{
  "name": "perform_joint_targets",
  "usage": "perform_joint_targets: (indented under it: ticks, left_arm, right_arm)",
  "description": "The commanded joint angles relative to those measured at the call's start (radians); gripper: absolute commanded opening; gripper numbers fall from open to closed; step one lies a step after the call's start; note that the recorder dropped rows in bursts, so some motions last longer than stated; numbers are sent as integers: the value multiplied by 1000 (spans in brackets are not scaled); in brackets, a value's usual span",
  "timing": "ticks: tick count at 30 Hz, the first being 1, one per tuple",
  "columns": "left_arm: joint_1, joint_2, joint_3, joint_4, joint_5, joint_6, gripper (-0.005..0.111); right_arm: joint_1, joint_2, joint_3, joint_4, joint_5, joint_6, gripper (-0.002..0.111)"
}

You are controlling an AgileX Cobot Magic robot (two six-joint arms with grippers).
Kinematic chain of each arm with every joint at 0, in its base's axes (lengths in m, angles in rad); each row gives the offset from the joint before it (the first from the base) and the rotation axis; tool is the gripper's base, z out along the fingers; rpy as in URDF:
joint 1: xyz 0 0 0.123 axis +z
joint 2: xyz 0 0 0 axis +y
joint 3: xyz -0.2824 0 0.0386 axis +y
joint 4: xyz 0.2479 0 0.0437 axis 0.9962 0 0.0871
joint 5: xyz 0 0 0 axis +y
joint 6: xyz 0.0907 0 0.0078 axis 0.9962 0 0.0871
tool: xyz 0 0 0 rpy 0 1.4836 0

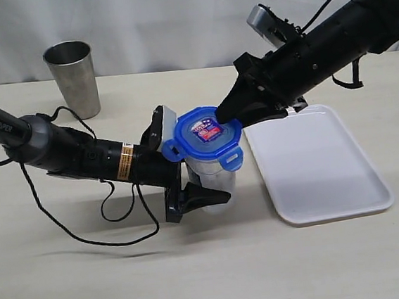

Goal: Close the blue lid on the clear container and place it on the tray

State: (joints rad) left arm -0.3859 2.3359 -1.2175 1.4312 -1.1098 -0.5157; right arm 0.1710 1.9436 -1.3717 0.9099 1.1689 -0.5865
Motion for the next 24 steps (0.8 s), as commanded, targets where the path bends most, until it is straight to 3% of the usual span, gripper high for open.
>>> perform_joint_targets:
  ticks: [1, 12, 17, 24]
  left_arm:
    - [-8, -3, -22, -145, 156, -5, 0]
    - [-8, -3, -22, -147, 156, -12, 0]
    - [-8, -3, -22, -156, 156, -12, 0]
    - [-8, -3, -22, -162, 156, -17, 0]
  right_arm:
    - [16, 69, 58, -278, 52, -11, 43]
    - [16, 14, -77, -283, 52, -21, 43]
    - [16, 8, -82, -283, 52, -26, 55]
    - [16, -29, -86, -283, 9, -55, 54]
